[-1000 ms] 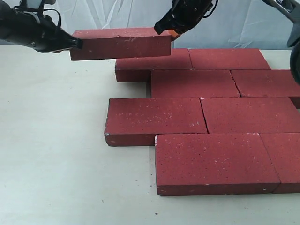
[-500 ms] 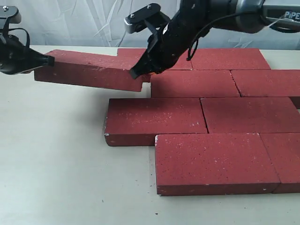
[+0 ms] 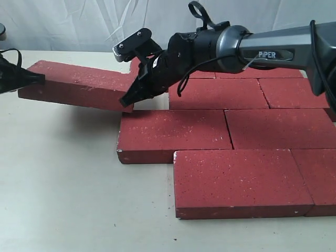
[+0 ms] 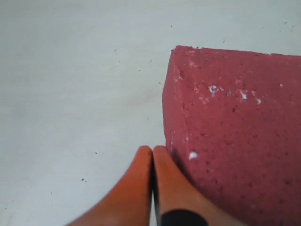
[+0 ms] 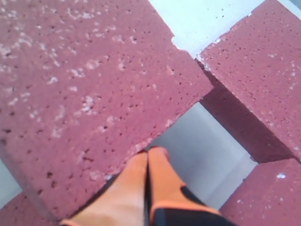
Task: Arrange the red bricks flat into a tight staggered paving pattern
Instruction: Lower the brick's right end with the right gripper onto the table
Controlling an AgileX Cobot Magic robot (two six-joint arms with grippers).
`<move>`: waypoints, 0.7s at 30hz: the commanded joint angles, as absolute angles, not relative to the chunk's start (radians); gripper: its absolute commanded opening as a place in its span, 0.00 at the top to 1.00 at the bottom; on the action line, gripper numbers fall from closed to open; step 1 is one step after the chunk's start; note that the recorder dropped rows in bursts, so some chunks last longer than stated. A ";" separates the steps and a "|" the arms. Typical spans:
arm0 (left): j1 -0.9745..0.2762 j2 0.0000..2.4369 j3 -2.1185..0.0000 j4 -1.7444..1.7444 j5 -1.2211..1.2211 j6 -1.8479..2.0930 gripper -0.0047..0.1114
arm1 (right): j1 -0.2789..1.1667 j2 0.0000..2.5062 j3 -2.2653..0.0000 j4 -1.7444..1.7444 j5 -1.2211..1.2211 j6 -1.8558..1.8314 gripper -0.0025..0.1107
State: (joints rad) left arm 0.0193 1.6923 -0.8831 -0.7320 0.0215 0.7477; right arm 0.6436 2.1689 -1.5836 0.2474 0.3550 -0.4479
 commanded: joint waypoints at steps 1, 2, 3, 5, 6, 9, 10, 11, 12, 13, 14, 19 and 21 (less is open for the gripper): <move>0.009 1.745 -0.875 -0.736 -0.014 0.737 0.96 | 0.662 2.175 -1.590 0.263 0.281 -0.451 0.99; 0.009 1.756 -0.875 -0.736 -0.030 0.737 0.96 | 0.662 2.175 -1.590 0.263 0.281 -0.451 0.99; 0.009 1.763 -0.875 -0.736 -0.047 0.737 0.96 | 0.662 2.175 -1.590 0.263 0.276 -0.451 0.99; 0.013 1.777 -0.875 -0.739 -0.080 0.737 0.96 | 0.662 2.175 -1.590 0.263 0.271 -0.451 0.99; 0.015 1.784 -0.875 -0.741 -0.086 0.737 0.96 | 0.662 2.175 -1.590 0.263 0.262 -0.451 0.99; 0.029 1.796 -0.875 -0.747 -0.098 0.737 0.96 | 0.664 2.180 -1.590 0.273 0.228 -0.451 0.99; 0.037 1.798 -0.875 -0.752 -0.098 0.737 0.96 | 0.664 2.186 -1.590 0.275 0.213 -0.451 0.99; 0.043 1.798 -0.875 -0.759 -0.098 0.737 0.96 | 0.668 2.190 -1.590 0.275 0.199 -0.451 0.99; 0.051 1.798 -0.875 -0.768 -0.098 0.737 0.96 | 0.669 2.198 -1.590 0.275 0.176 -0.451 0.99; 0.056 1.798 -0.875 -0.778 -0.098 0.737 0.96 | 0.675 2.204 -1.590 0.277 0.160 -0.451 0.99; 0.061 1.798 -0.875 -0.786 -0.098 0.737 0.96 | 0.678 2.209 -1.590 0.280 0.145 -0.451 0.99; 0.079 1.798 -0.875 -0.797 -0.103 0.737 0.96 | 0.689 2.236 -1.590 0.275 0.112 -0.454 0.99; 0.079 1.800 -0.875 -0.797 -0.105 0.737 0.96 | 0.680 2.238 -1.590 0.273 0.118 -0.455 0.99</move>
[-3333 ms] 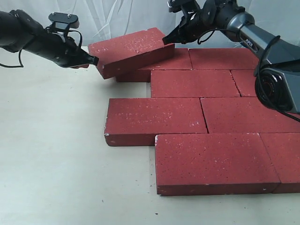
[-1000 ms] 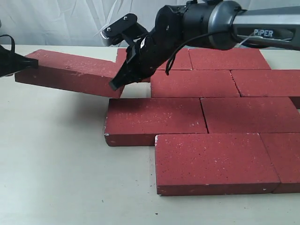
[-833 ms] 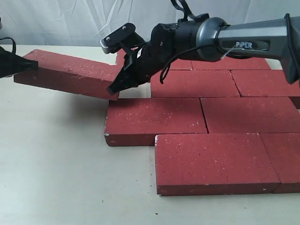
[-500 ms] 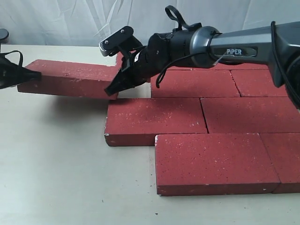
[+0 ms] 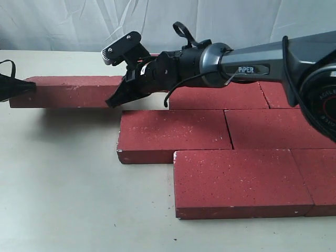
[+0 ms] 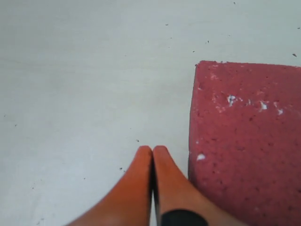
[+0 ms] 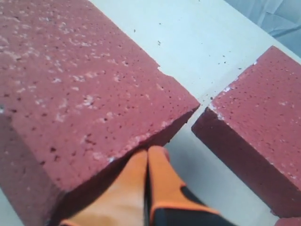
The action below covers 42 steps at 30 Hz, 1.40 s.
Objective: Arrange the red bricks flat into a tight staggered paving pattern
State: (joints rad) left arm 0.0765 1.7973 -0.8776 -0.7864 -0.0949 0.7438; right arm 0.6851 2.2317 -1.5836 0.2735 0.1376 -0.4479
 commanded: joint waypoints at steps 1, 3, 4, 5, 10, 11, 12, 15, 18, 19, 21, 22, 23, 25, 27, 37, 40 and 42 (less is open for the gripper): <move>0.079 1.804 -0.875 -0.797 -0.105 0.737 0.96 | 0.674 2.238 -1.590 0.268 0.128 -0.455 0.99; 0.086 1.810 -0.875 -0.797 -0.102 0.740 0.96 | 0.657 2.238 -1.590 0.250 0.156 -0.455 0.99; 0.090 1.810 -0.875 -0.797 -0.099 0.740 0.96 | 0.649 2.238 -1.590 0.245 0.169 -0.455 0.99; 0.100 1.810 -0.875 -0.797 -0.099 0.740 0.96 | 0.638 2.238 -1.590 0.245 0.184 -0.455 0.99; 0.151 1.810 -0.875 -0.859 -0.093 0.740 0.96 | 0.600 2.235 -1.590 0.245 0.241 -0.449 0.99; 0.160 1.810 -0.875 -0.870 -0.087 0.740 0.96 | 0.593 2.231 -1.590 0.249 0.257 -0.443 0.99; 0.160 1.810 -0.875 -0.872 -0.084 0.740 0.96 | 0.593 2.222 -1.590 0.253 0.275 -0.443 0.99; 0.160 1.800 -0.875 -0.866 -0.094 0.740 0.96 | 0.596 2.177 -1.590 0.244 0.348 -0.450 0.99; 0.158 1.765 -0.875 -0.945 -0.078 0.730 0.96 | 0.611 2.116 -1.590 0.240 0.460 -0.522 0.99; 0.154 1.747 -0.875 -1.000 -0.062 0.723 0.96 | 0.616 2.094 -1.590 0.238 0.498 -0.546 0.99; 0.129 1.705 -0.875 -1.015 -0.051 0.739 0.96 | 0.619 2.054 -1.590 0.238 0.564 -0.556 0.99; 0.112 1.679 -0.870 -0.959 -0.046 0.770 0.96 | 0.619 2.038 -1.590 0.238 0.604 -0.556 0.99; 0.099 1.657 -0.862 -0.872 -0.039 0.795 0.96 | 0.619 2.027 -1.590 0.238 0.635 -0.556 0.99; 0.087 1.609 -0.825 -0.709 -0.035 0.820 0.96 | 0.619 2.018 -1.590 0.250 0.706 -0.558 0.99; 0.097 1.589 -0.788 -0.672 -0.086 0.820 0.96 | 0.619 2.023 -1.590 0.315 0.741 -0.601 0.99; 0.209 1.724 -0.798 -0.677 -0.217 0.715 0.96 | 0.735 2.155 -1.685 0.538 0.686 -0.907 0.99; 0.226 1.791 -0.870 -0.676 -0.099 0.684 0.96 | 0.766 2.232 -1.831 0.400 0.748 -0.761 0.99; 0.227 1.838 -0.906 -0.676 -0.065 0.684 0.96 | 0.774 2.290 -1.936 0.349 0.807 -0.685 0.99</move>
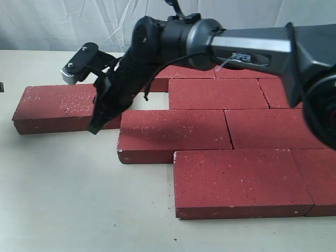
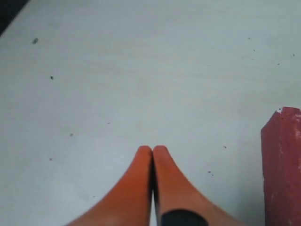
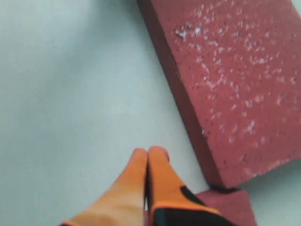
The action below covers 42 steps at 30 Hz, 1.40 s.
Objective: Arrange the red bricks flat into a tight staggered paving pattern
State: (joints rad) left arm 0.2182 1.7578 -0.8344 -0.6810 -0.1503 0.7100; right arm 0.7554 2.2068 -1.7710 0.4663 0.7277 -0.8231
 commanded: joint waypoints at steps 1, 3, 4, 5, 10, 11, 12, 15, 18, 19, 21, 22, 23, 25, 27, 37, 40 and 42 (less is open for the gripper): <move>0.227 1.854 -0.917 -0.676 -0.060 0.684 0.96 | 0.779 2.317 -1.980 0.337 0.838 -0.656 0.99; 0.227 1.887 -0.934 -0.693 -0.060 0.684 0.96 | 0.779 2.360 -2.044 0.327 0.876 -0.653 0.99; 0.227 1.899 -0.941 -0.694 -0.060 0.684 0.96 | 0.779 2.380 -2.071 0.322 0.887 -0.653 0.99; 0.227 1.912 -0.950 -0.696 -0.060 0.684 0.96 | 0.779 2.397 -2.091 0.312 0.889 -0.653 0.99; 0.227 1.961 -1.002 -0.697 -0.018 0.684 0.96 | 0.779 2.447 -2.127 0.298 0.883 -0.653 0.99; 0.227 1.967 -1.011 -0.701 -0.010 0.684 0.96 | 0.779 2.451 -2.127 0.296 0.877 -0.653 0.99; 0.227 1.979 -1.022 -0.706 0.000 0.684 0.96 | 0.779 2.451 -2.127 0.296 0.875 -0.653 0.99; 0.224 2.003 -1.045 -0.720 0.014 0.684 0.96 | 0.779 2.453 -2.127 0.296 0.863 -0.653 0.99; 0.216 2.018 -1.058 -0.723 0.030 0.684 0.96 | 0.779 2.453 -2.127 0.285 0.836 -0.653 0.99; 0.213 2.018 -1.065 -0.723 0.035 0.684 0.96 | 0.779 2.453 -2.127 0.280 0.821 -0.653 0.99; 0.207 2.018 -1.067 -0.724 0.037 0.684 0.96 | 0.779 2.453 -2.127 0.278 0.807 -0.653 0.99; 0.203 2.018 -1.067 -0.724 0.030 0.684 0.96 | 0.779 2.456 -2.127 0.281 0.805 -0.653 0.99; 0.198 2.018 -1.067 -0.724 0.028 0.684 0.96 | 0.779 2.458 -2.127 0.283 0.803 -0.653 0.99; 0.189 2.018 -1.067 -0.724 0.023 0.684 0.96 | 0.779 2.461 -2.127 0.285 0.803 -0.653 0.99; 0.180 2.018 -1.072 -0.720 0.023 0.684 0.96 | 0.779 2.463 -2.127 0.285 0.803 -0.653 0.99; 0.156 2.019 -1.099 -0.751 0.025 0.688 0.96 | 0.779 2.495 -2.127 0.289 0.812 -0.653 0.99; 0.156 2.019 -1.099 -0.751 0.030 0.688 0.96 | 0.779 2.505 -2.127 0.289 0.788 -0.653 0.99; 0.156 2.019 -1.099 -0.751 0.030 0.688 0.96 | 0.779 2.505 -2.127 0.289 0.766 -0.653 0.99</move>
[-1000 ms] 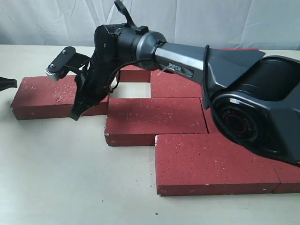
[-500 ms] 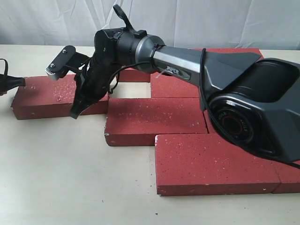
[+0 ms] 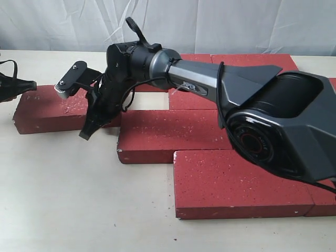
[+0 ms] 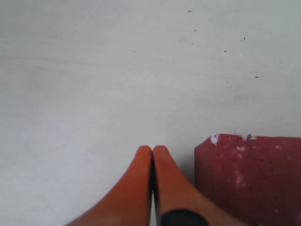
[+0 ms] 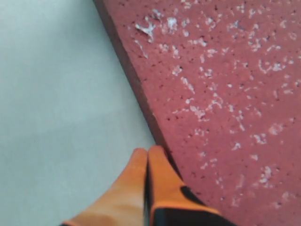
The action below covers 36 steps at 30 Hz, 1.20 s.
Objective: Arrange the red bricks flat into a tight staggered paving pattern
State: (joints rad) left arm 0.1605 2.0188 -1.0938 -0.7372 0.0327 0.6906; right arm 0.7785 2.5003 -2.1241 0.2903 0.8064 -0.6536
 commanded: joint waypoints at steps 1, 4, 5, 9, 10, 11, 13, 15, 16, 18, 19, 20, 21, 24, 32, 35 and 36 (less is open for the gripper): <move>0.156 2.019 -1.099 -0.751 0.030 0.688 0.96 | 0.779 2.505 -2.127 0.289 0.762 -0.653 0.99; 0.156 2.019 -1.099 -0.761 0.034 0.688 0.96 | 0.779 2.505 -2.127 0.289 0.752 -0.653 0.99; 0.156 2.019 -1.100 -0.768 0.034 0.688 0.96 | 0.779 2.505 -2.127 0.289 0.752 -0.653 0.99; 0.154 2.019 -1.119 -0.790 0.059 0.688 0.96 | 0.779 2.505 -2.127 0.289 0.755 -0.653 0.99; 0.152 2.019 -1.124 -0.792 0.060 0.688 0.96 | 0.779 2.505 -2.127 0.291 0.757 -0.653 0.99; 0.146 2.019 -1.128 -0.792 0.060 0.688 0.96 | 0.779 2.505 -2.127 0.297 0.759 -0.653 0.99; 0.135 2.019 -1.130 -0.792 0.060 0.688 0.96 | 0.779 2.505 -2.127 0.298 0.763 -0.653 0.99; 0.126 2.019 -1.130 -0.792 0.051 0.688 0.96 | 0.779 2.505 -2.127 0.298 0.766 -0.653 0.99; 0.119 2.019 -1.130 -0.792 0.044 0.688 0.96 | 0.779 2.505 -2.127 0.299 0.766 -0.653 0.99; 0.117 2.019 -1.130 -0.792 0.027 0.688 0.96 | 0.779 2.505 -2.127 0.299 0.766 -0.653 0.99; 0.112 2.019 -1.130 -0.795 0.018 0.688 0.96 | 0.779 2.505 -2.127 0.301 0.766 -0.653 0.99; 0.110 2.019 -1.130 -0.795 0.006 0.688 0.96 | 0.779 2.505 -2.127 0.301 0.766 -0.653 0.99; 0.106 2.019 -1.130 -0.795 0.000 0.688 0.96 | 0.779 2.505 -2.127 0.301 0.766 -0.653 0.99; 0.101 2.019 -1.135 -0.797 0.000 0.688 0.96 | 0.779 2.505 -2.127 0.301 0.766 -0.653 0.99; 0.077 2.075 -1.177 -0.797 -0.006 0.688 0.96 | 0.772 2.419 -2.127 0.250 0.769 -0.597 0.99; 0.077 2.082 -1.181 -0.804 -0.010 0.683 0.96 | 0.758 2.374 -2.127 0.145 0.788 -0.498 0.99; 0.077 2.077 -1.181 -0.804 -0.010 0.683 0.96 | 0.752 2.366 -2.127 0.112 0.799 -0.465 0.99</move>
